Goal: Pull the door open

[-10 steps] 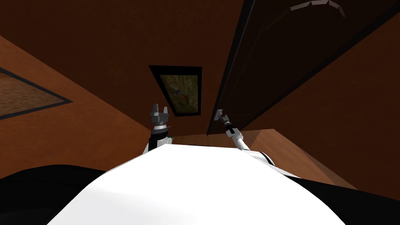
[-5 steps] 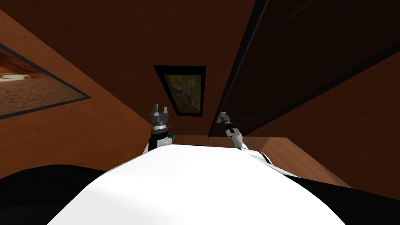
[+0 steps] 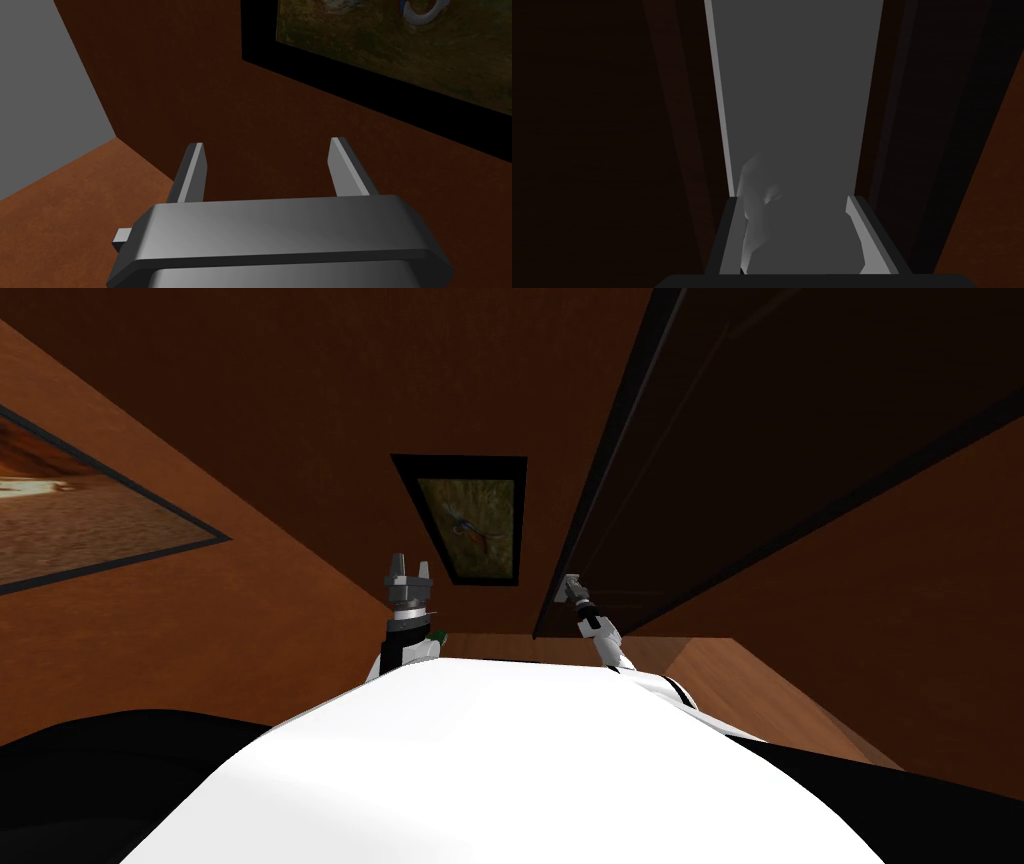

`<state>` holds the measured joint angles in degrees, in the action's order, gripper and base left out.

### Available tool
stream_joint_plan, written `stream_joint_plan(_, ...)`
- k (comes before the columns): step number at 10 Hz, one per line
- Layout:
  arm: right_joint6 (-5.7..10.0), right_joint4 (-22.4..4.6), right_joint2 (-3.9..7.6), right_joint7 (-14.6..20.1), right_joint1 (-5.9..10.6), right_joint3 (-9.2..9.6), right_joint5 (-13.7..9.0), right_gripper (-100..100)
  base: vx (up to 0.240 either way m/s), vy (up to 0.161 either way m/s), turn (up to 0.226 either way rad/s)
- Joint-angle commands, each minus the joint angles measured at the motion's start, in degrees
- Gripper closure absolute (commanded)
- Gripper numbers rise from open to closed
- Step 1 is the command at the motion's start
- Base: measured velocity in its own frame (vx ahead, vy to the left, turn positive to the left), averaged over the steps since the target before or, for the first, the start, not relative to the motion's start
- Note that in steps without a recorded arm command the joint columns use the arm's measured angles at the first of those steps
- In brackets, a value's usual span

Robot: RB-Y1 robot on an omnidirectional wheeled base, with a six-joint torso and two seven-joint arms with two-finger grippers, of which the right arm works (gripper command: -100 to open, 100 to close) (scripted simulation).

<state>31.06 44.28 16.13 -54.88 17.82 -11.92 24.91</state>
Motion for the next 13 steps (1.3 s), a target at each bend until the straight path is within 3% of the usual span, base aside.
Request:
stream_joint_plan(1, 0.07, 0.0, -0.08, 0.0, -0.01, 0.07, 0.0, 100, 0.0, 0.0, 0.0)
stream_joint_plan(7, -0.09, -0.2, 0.17, 7.0, 0.12, 0.68, -4.2, 100, -0.043, -0.049, 0.077)
stream_joint_plan(12, -0.18, -0.4, 0.37, 14.8, 0.26, 1.44, -9.0, 100, -0.054, -0.053, 0.097)
stream_joint_plan(13, -0.18, -0.4, 0.37, 15.1, 0.26, 1.44, -9.0, 100, -0.035, -0.04, 0.051)
